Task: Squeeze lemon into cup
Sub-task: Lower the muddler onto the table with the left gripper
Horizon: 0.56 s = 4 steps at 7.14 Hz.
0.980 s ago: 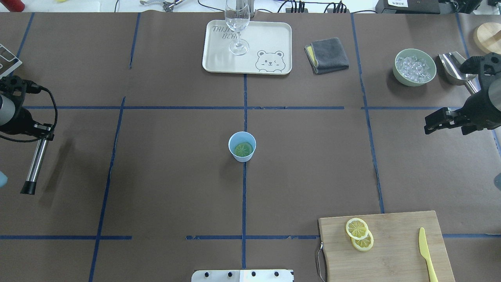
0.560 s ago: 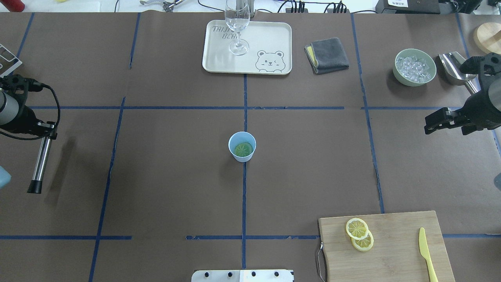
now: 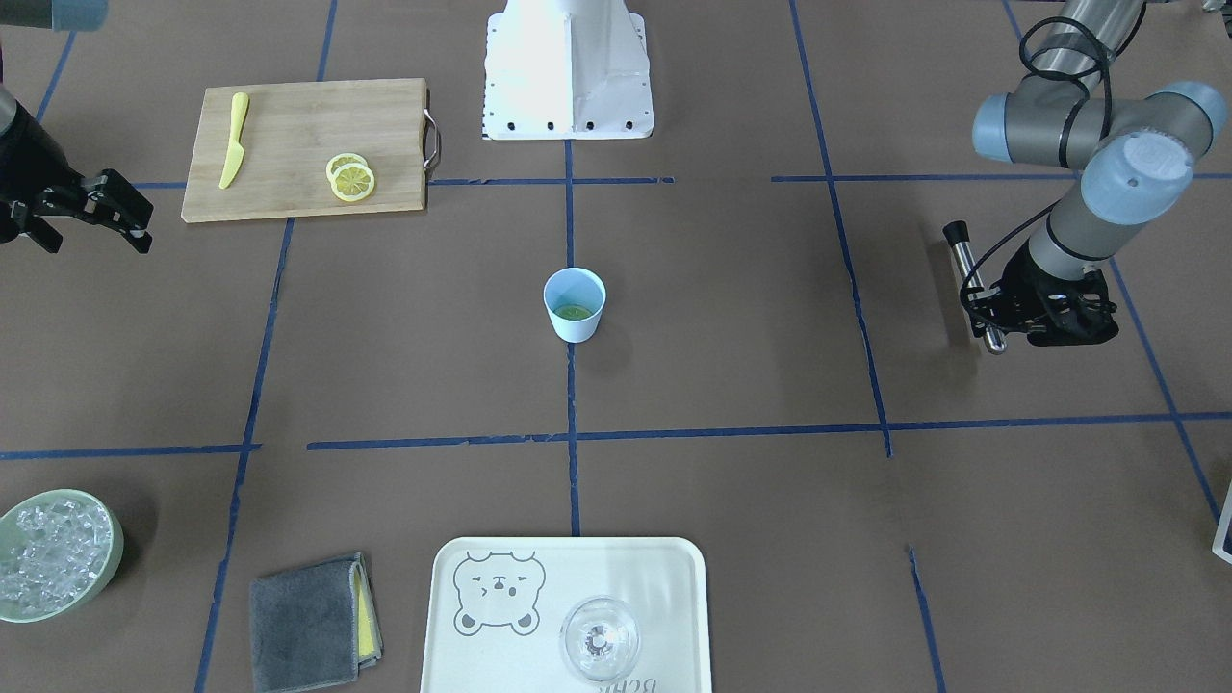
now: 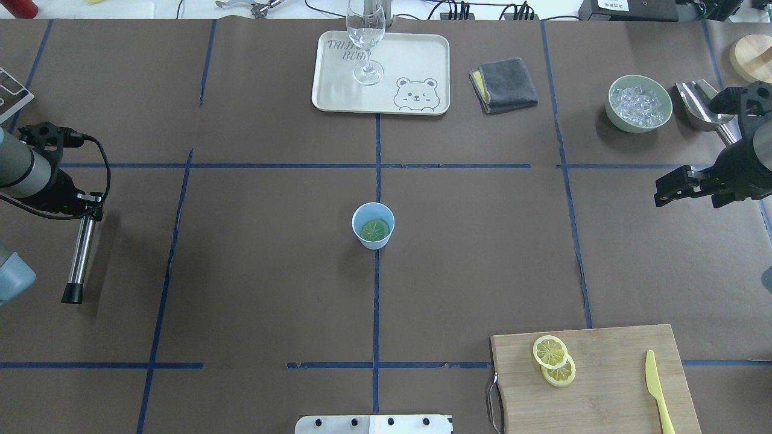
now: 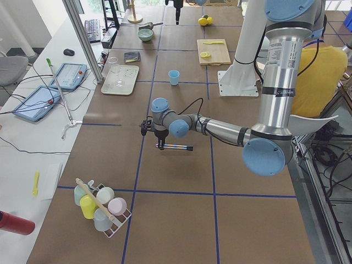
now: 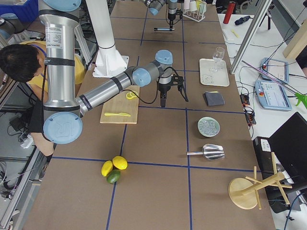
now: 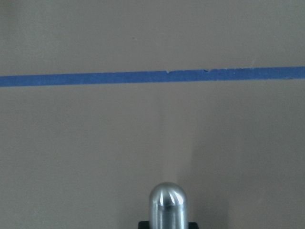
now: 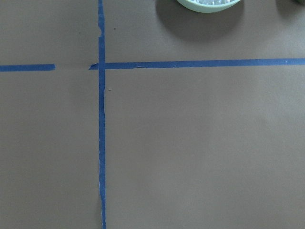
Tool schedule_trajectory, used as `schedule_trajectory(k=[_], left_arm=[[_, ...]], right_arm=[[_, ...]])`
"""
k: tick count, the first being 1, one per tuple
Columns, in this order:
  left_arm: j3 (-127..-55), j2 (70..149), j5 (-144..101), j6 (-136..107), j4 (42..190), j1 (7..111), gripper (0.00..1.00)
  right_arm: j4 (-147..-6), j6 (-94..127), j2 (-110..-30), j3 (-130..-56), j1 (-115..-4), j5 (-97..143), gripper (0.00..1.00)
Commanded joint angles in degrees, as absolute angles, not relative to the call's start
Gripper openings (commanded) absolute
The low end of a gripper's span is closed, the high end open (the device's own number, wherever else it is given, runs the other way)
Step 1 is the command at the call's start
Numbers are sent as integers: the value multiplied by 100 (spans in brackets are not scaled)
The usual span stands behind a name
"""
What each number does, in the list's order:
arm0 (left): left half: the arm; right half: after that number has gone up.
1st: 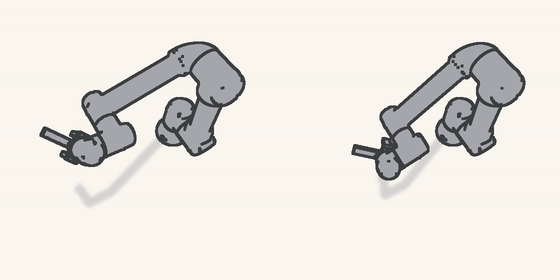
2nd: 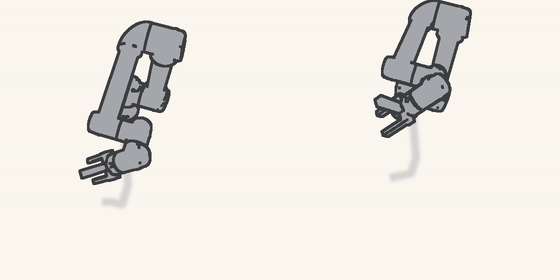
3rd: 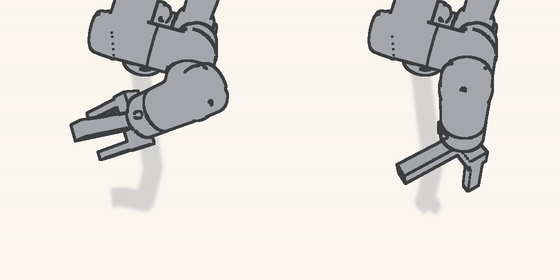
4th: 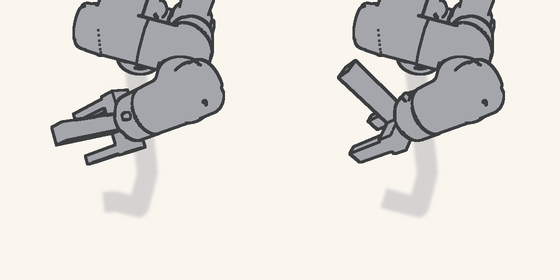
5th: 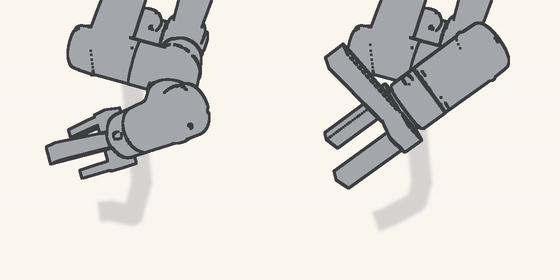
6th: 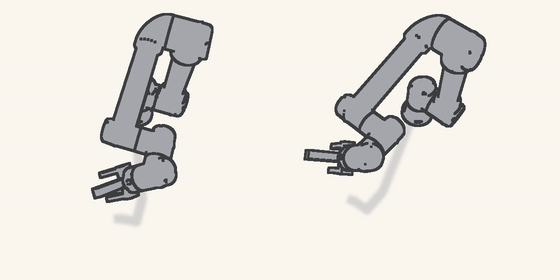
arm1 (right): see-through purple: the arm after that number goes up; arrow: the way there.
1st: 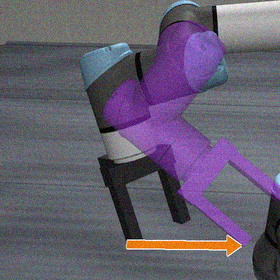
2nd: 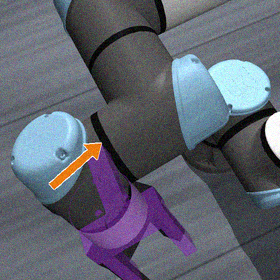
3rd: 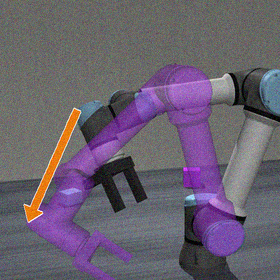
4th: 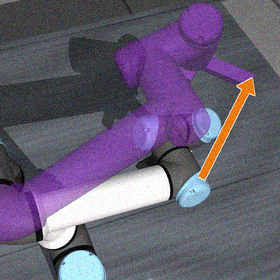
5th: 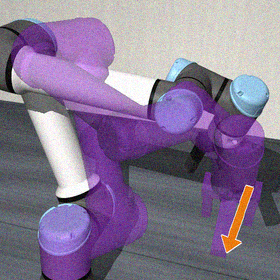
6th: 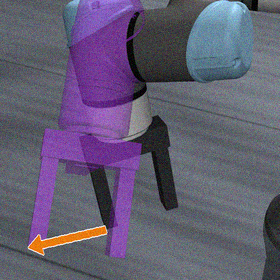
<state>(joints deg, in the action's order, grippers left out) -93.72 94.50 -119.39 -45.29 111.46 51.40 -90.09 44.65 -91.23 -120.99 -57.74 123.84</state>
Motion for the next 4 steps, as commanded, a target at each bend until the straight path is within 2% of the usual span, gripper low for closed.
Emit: schedule_trajectory(k=[1,3,4], left_arm=[[-9299,9501,-11936,-4492,11145,4957,0],[-9272,9536,-11944,-4439,11136,4948,0],[-9272,9536,-11944,-4438,11136,4948,50]], right_arm=[[-9009,4465,-9123,-12094,-5774,12384,100],[-9009,4482,-9123,-12102,-5774,12384,100],[-9009,4482,-9123,-12094,-5766,12384,100]])
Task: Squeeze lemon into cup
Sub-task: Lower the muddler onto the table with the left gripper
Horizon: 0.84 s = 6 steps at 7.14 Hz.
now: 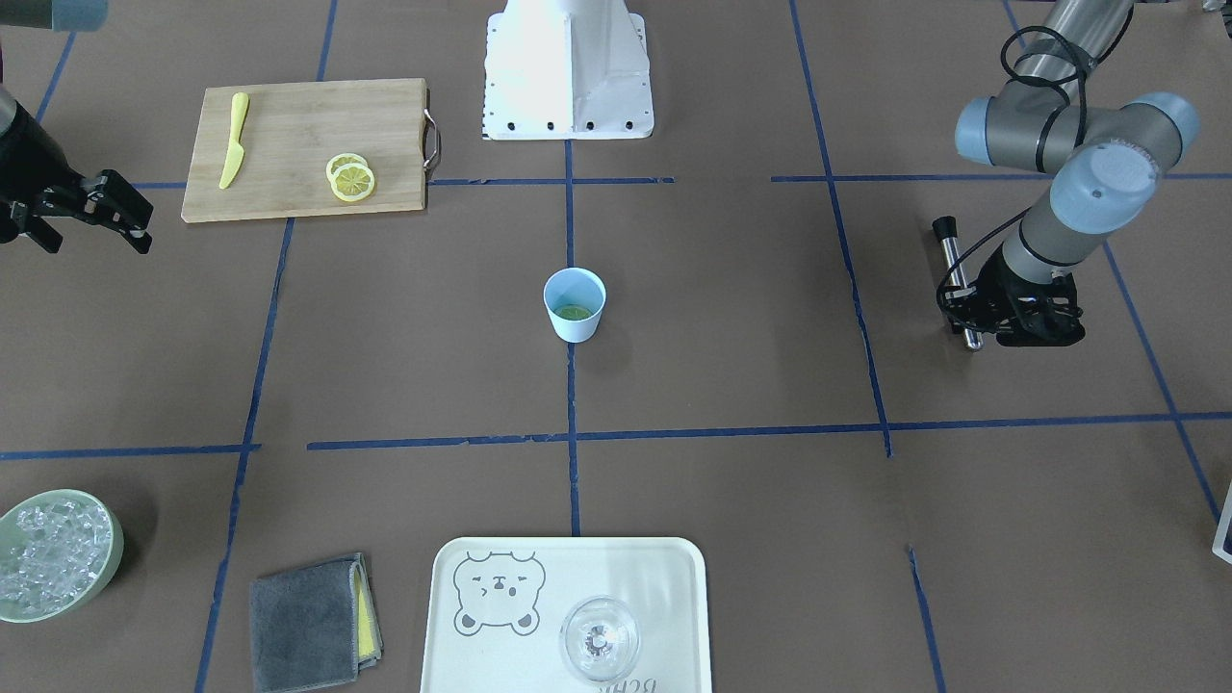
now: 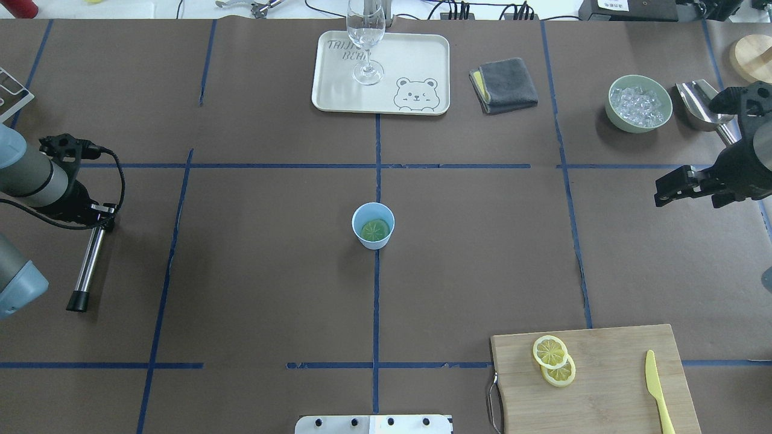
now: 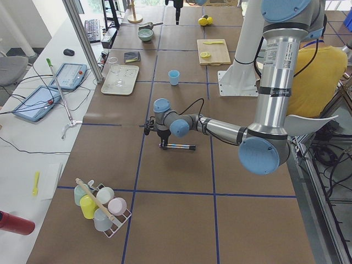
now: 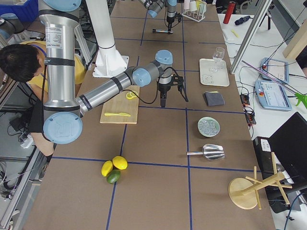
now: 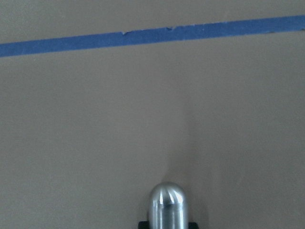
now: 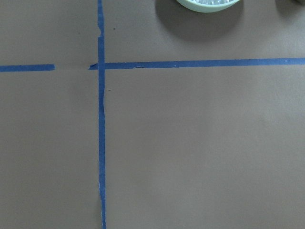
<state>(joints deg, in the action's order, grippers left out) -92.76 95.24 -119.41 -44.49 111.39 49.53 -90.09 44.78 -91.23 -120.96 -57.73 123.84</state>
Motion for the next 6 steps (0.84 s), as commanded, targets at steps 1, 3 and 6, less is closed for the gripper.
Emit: schedule_trajectory(k=[1,3,6], left_arm=[[-9290,9536,-11944,-4438,11136,4957,95],[-9386,9519,-11944,-4430,11136,4966,99],[-10394,9002,-11979,-3573,11145,5384,100]], right_arm=[[-9009,4482,-9123,-12102,-5766,12384,100],[-9009,4491,-9114,-12103,-5766,12384,100],[-9009,4273,-9114,-12094,-5984,12540,100]])
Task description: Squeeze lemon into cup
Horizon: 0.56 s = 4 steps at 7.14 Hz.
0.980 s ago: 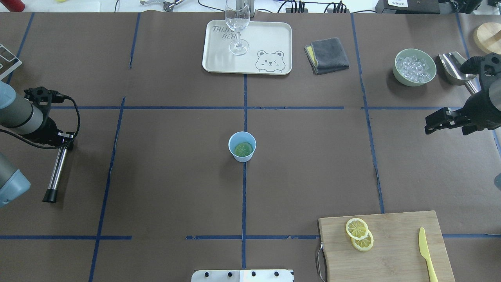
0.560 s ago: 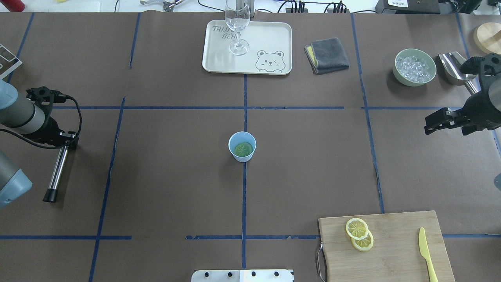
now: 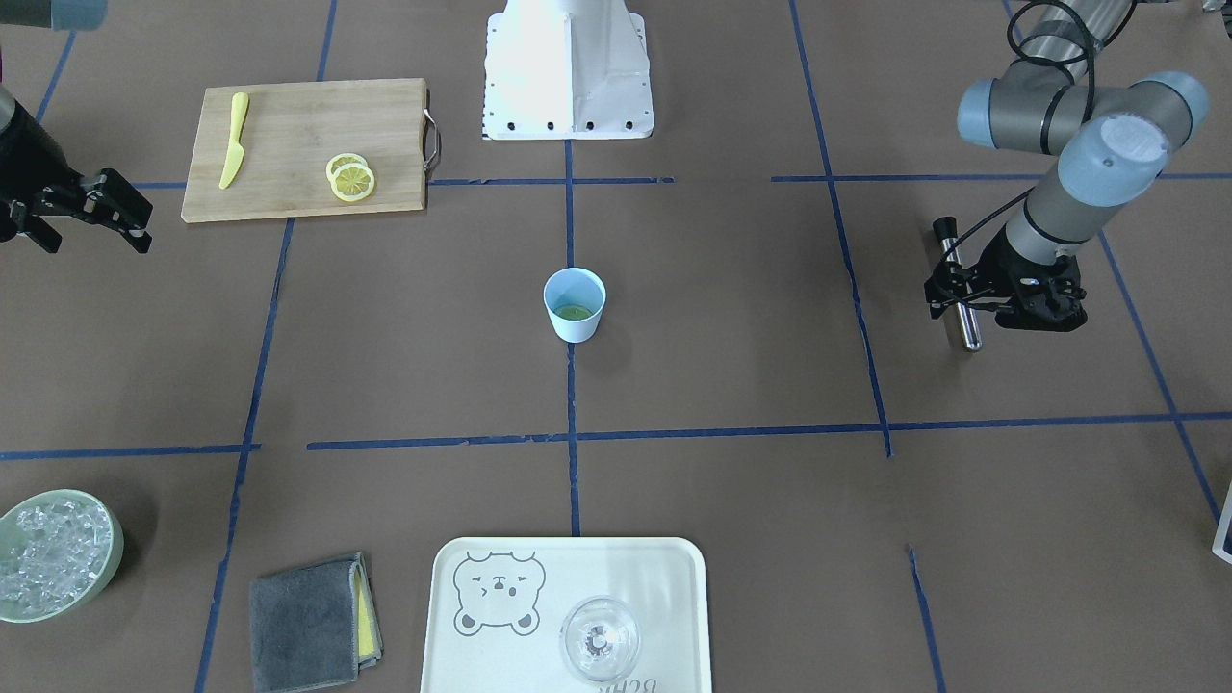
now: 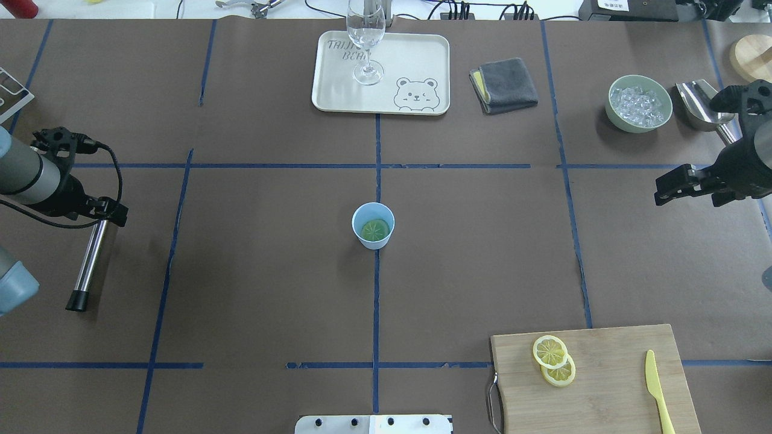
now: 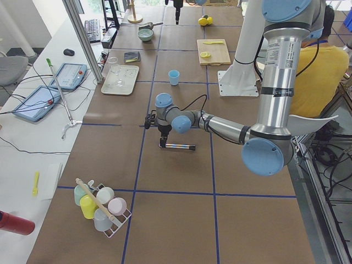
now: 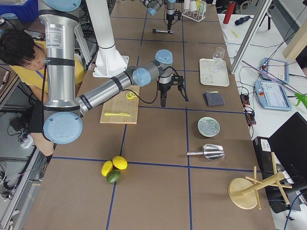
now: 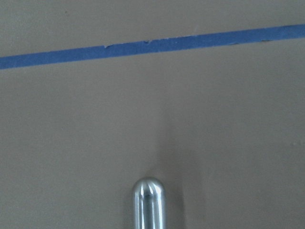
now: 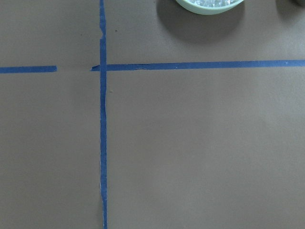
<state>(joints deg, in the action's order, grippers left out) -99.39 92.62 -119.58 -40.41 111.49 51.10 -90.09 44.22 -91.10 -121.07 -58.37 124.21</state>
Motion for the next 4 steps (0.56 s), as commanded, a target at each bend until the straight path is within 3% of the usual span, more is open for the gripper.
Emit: schedule_trajectory(k=[1,4], left_arm=[[-10589,8791,-12484,-3064,11171,5805,100],[-10626,8176,-13402,-913,11162,7580,100]], right_arm=[[-9017,3689,-9280,-11998,-6351,12812,100],[-9018,1284,-9536,-10982,-7738,13507,100]])
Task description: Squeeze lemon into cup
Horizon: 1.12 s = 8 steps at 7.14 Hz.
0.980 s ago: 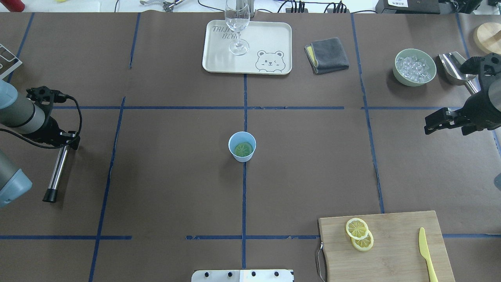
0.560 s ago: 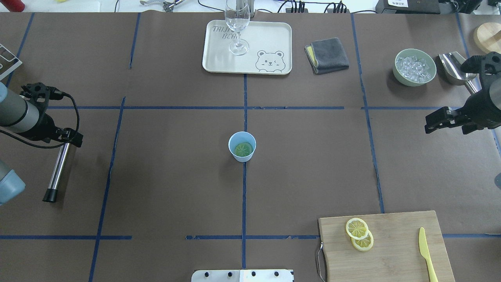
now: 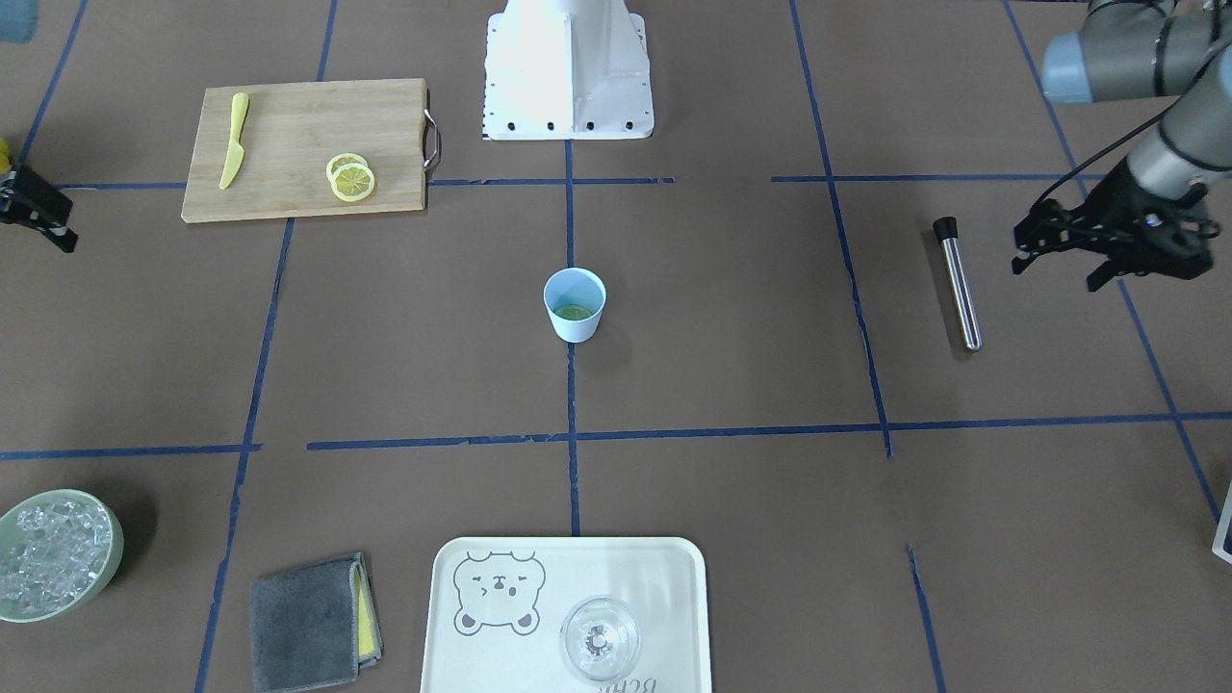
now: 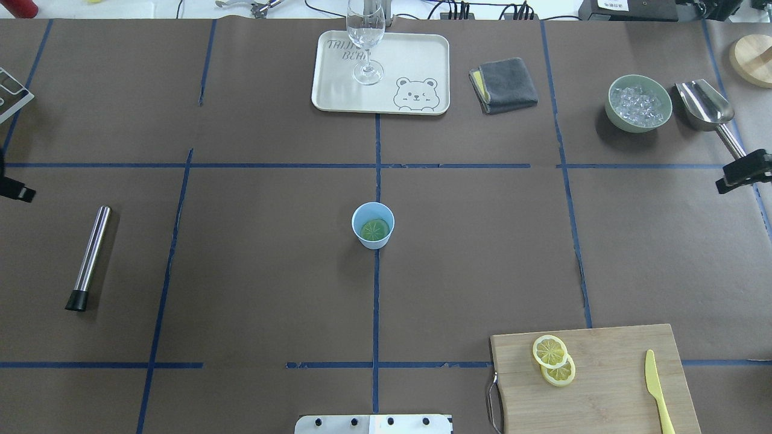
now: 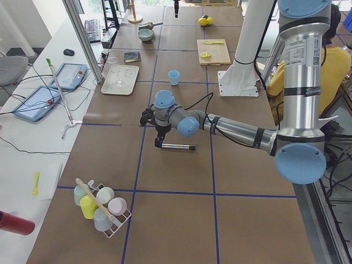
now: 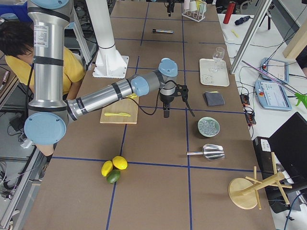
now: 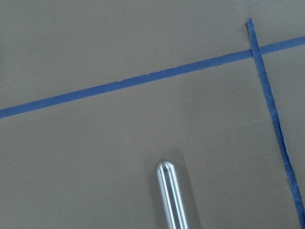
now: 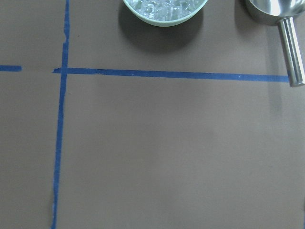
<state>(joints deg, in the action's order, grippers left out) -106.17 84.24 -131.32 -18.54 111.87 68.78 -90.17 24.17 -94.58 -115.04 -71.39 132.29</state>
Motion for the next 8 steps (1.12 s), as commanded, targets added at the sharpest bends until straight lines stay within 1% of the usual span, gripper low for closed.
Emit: schedule_trajectory(k=[1,2,3,4,5,6,7,8], left_arm=[[-10635,8104,-13403,-592,11127,8003,100],[-10565,8017,-13403,-354,11092,8346,100],[-10678,8016,-13412,-117,10526,8550,100],[-10940,7946,-13403,-114,9877,8891,100],[-11151,7745,-13377,-140,9827,8938,100],[-11118,7369,-13386,-175,9974,8921,100],[-10962,7400,-13403,-176,10245,8886,100],[-10995,7235,-13412,-141,10370,8938,100]], right_arm=[[-9009,665,-9527,-10551,-8004,13509,100],[-9017,-63,-9527,-10155,-8459,13578,100],[-9044,-653,-9536,-9916,-8803,13666,100],[-9018,-842,-9684,-9862,-8868,13693,100],[-9035,-974,-9738,-9879,-8929,13693,100],[-9035,-976,-9730,-9853,-8921,13693,100],[-9018,-923,-9686,-9861,-8912,13693,100],[-9035,-888,-9659,-9818,-8903,13711,100]])
